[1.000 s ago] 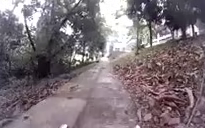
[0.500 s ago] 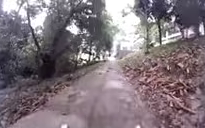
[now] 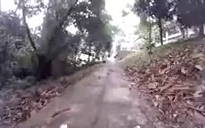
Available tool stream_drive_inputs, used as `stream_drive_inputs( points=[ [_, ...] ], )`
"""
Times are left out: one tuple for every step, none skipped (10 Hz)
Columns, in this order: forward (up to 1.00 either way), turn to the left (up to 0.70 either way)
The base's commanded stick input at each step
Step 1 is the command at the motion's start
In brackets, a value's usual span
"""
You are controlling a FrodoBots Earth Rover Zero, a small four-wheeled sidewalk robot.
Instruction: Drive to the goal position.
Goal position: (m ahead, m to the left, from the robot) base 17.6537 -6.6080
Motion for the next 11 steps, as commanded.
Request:
stream_drive_inputs(
  points=[
    [1.00,-0.28],
    [1.00,-0.13],
    [1.00,0.00],
    [1.00,0.00],
    [1.00,0.00],
    [1.00,0.00],
    [1.00,0.00],
    [1.00,0.00],
    [1.00,0.00],
    [1.00,-0.29],
    [1.00,0.00]
  ],
)
